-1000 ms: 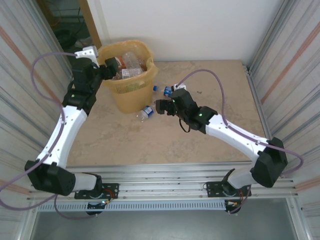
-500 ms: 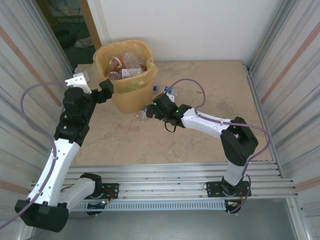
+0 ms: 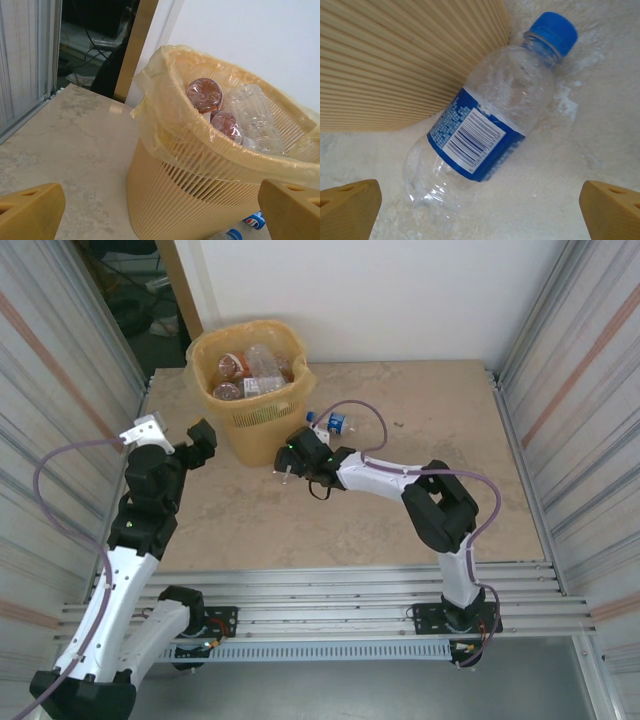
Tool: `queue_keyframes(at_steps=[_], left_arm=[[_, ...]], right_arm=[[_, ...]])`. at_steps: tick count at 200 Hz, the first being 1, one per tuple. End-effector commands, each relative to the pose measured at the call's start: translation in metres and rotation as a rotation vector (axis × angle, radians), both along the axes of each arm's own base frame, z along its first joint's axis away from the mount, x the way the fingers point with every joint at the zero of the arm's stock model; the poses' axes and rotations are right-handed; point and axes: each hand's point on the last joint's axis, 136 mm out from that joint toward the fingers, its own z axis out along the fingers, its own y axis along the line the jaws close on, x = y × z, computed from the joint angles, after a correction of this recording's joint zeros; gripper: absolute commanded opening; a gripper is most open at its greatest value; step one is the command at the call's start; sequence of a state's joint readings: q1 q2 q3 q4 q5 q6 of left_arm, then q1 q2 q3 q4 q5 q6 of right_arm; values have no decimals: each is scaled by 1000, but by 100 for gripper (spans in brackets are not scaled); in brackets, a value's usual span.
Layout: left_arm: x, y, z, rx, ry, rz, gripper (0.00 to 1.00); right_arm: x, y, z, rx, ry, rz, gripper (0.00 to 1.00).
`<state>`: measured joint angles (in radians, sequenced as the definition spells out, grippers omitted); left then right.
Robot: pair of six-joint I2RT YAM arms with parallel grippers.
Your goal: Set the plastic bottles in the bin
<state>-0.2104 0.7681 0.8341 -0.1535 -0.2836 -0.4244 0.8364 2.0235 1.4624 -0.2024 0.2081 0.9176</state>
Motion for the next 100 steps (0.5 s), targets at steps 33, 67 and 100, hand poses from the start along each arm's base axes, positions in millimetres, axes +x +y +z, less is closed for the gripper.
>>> queue_keyframes(at_steps=[33, 67, 100], left_arm=[[-3, 7, 2, -15, -23, 36, 99], [-3, 7, -2, -17, -17, 36, 99], [-2, 5, -5, -18, -13, 31, 99]], right_arm=[[16, 13, -18, 16, 24, -26, 100], [22, 11, -33, 0, 45, -32, 100], [24, 8, -46, -10, 73, -31, 98]])
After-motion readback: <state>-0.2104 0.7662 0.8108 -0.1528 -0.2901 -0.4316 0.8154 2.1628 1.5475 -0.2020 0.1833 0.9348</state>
